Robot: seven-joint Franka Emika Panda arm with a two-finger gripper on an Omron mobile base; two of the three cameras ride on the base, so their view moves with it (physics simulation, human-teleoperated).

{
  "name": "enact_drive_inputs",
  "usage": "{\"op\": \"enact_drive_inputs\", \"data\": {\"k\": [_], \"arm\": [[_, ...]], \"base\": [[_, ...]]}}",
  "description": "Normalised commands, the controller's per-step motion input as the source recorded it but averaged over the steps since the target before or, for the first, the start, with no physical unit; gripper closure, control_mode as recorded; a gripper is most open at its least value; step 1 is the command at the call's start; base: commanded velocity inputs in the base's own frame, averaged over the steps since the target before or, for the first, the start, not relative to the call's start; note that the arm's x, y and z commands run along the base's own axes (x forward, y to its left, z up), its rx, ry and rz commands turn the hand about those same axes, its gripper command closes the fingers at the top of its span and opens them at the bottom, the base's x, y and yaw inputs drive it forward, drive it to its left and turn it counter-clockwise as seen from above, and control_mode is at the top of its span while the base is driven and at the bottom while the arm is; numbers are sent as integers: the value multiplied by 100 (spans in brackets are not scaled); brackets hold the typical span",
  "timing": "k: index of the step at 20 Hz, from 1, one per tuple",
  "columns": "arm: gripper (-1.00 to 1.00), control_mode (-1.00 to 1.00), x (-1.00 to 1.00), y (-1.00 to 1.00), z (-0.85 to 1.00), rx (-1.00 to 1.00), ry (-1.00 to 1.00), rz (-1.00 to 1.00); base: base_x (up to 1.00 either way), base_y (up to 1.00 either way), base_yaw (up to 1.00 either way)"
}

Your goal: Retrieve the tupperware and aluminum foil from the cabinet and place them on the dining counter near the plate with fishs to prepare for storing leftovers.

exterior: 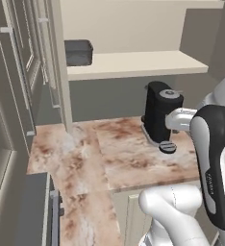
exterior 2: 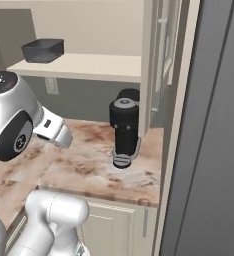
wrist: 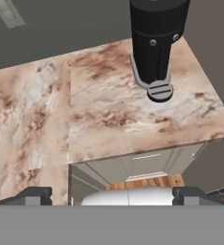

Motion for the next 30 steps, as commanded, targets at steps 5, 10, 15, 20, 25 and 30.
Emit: {"op": "enact_drive_inputs", "data": {"k": [5, 10, 15, 20, 25, 30], "arm": [[-100, 100, 0, 0, 0, 0, 0, 0], [-100, 100, 0, 0, 0, 0, 0, 0], [-100, 100, 0, 0, 0, 0, 0, 0], [-100, 100, 0, 0, 0, 0, 0, 0], [-100, -100, 9, 16, 0, -2, -3, 4], [-100, -100, 8, 58, 22, -10, -13, 7]], "base": [[100, 31, 1], [100, 15, 17], [92, 34, 30], [77, 74, 28], [68, 64, 18], [0, 0, 0]]}}
